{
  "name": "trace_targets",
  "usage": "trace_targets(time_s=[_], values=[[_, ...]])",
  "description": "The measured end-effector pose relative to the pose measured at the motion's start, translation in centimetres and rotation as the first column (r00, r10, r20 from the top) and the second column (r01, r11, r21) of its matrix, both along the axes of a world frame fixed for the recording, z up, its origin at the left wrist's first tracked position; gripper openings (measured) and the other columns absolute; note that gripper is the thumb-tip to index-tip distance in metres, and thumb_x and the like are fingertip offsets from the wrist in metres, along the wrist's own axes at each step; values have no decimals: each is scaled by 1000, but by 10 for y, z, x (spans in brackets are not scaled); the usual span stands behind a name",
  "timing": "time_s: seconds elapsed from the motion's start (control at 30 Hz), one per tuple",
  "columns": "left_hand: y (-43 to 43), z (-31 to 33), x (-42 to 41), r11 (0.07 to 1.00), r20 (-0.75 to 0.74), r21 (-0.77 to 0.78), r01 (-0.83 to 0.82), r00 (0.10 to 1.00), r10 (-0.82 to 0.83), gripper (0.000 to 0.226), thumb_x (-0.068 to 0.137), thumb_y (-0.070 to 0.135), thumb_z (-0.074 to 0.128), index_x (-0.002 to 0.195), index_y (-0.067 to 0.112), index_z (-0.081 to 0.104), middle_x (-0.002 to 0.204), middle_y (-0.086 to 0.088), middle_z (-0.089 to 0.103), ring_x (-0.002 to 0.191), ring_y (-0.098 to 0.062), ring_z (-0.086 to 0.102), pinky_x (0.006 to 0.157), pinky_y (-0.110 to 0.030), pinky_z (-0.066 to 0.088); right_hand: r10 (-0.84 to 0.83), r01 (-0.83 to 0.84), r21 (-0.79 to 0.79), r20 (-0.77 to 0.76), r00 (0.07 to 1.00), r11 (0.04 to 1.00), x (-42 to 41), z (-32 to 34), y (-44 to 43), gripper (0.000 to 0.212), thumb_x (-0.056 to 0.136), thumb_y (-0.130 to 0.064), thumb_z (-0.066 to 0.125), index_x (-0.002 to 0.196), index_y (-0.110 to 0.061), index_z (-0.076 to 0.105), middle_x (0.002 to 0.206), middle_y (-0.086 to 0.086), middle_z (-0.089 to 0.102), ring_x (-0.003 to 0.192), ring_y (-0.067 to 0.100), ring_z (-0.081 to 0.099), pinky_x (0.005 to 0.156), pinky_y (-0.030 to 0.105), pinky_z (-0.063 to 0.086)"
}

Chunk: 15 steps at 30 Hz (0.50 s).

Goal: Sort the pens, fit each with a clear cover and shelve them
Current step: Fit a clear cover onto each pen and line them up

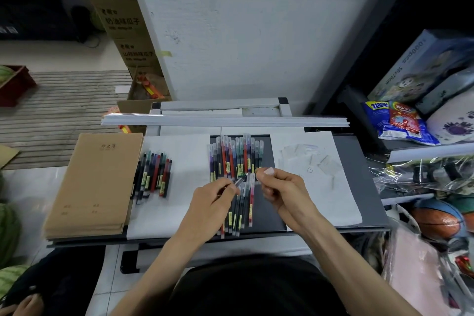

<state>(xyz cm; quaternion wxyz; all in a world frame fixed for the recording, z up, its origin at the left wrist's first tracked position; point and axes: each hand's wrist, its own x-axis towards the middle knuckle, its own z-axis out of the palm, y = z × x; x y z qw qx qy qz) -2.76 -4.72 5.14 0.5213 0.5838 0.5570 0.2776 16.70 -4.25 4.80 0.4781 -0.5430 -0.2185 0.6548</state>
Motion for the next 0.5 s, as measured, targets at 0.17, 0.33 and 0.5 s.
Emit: trace_targets(time_s=[0.17,0.33,0.5], values=[[-5,-1,2,999,9,9,34,999,-34,24,106,26,53,86,26,68,72,-16,57,57,-17,44,57,-31,38,16,-15,50,-16,1000,999,-4,2,0,25,92,-24,65,97,0,71,89,13,66,75,19,61,73,30,52],[-4,-9,2,998,-12,21,64,998,-63,23,106,29,54,88,32,67,74,-11,59,59,-16,47,57,-31,40,74,-73,79,-5,997,994,-8,0,-2,28,107,-22,51,105,-2,70,114,17,75,95,24,70,93,41,54],[-4,-12,4,996,-32,48,73,997,-72,30,107,27,53,81,37,64,72,-7,59,59,-14,48,59,-41,42,122,-127,86,58,991,988,-15,-7,-5,26,107,-17,53,107,3,71,107,14,75,95,24,68,84,30,54]])
